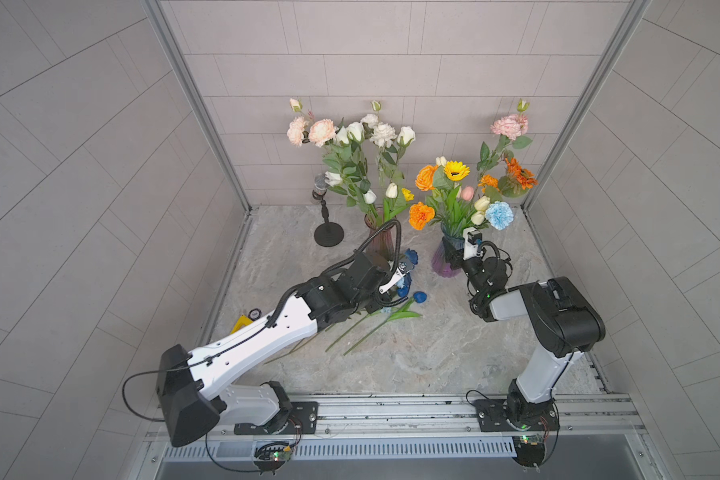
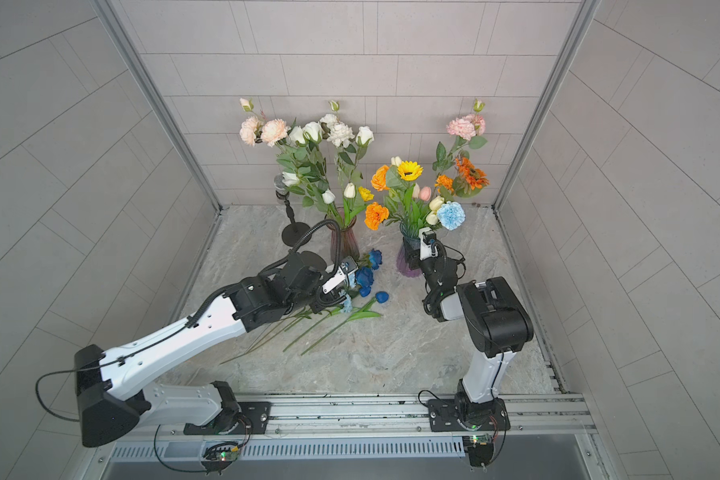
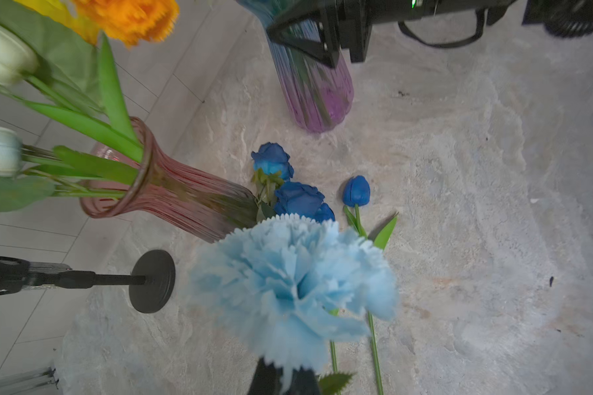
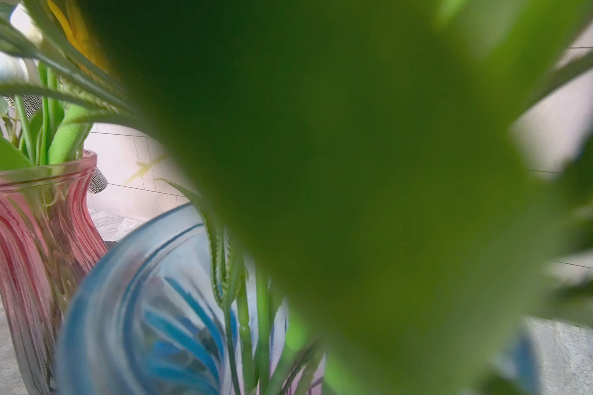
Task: Pick out blue flowers from the vase
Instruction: Place the flower at the center of the board.
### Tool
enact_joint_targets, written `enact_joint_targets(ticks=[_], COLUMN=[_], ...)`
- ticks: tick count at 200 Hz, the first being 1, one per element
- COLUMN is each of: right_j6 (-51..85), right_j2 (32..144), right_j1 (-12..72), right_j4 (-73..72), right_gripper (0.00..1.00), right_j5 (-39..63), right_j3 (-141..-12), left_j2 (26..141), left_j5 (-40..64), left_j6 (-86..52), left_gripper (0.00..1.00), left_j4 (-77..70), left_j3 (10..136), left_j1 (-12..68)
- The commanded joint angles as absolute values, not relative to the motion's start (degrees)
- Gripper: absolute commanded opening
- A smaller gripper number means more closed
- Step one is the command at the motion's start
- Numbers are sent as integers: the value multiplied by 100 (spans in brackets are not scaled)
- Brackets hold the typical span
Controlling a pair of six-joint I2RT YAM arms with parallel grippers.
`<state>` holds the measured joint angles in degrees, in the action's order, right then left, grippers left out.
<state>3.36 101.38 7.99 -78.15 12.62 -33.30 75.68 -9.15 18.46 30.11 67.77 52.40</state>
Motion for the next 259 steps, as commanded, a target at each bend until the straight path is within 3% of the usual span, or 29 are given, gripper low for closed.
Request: enact_joint_targets(ticks=[1,71,120,133,144,163,177,212,233,259], right_j6=[-132,-144,-167,-171,-178,-179,-204,-228,-174,-207], right_j2=[9941,9934,10001,9994,9989,9968,9920,9826,9858,9891], right_j1=[776,773,781,782,782,783,791,802,808,870], right_j4=[-7809,-7865,-7904,-7915,-7918,-7904,-7865,-7814,-7855,-7805], right_gripper=[62,63,63,63,63,63,63,63,63,63], right_j5=[1120,1063,1046,1028,1028,1023,1027,1002,998,1027], right_j3=[-3297,-3213,-3214,-3199,-3193,-3166,-3166,-3120,-3120,-3138], left_j2=[7868,9221,9540,9569,9581,9593,9561,9266,9006,9296], left_j5=[-757,-495,-385,-507,-656,-833,-853,-1018,-976,-546], left_j6=[1777,1126,961,890,836,836,848,1021,1419,1560], left_gripper=[0,0,0,7,23,37,54,56,64,70], left_j4=[2447,1883,1872,1839,1789,1677,1641,1113,454,529], left_j3=[6807,7097,7159,7172,7213,7295,7364,7306,7350,8269], left_j1=[5349,5641,5827,5826,5827,5827,5820,5818,5793,5564])
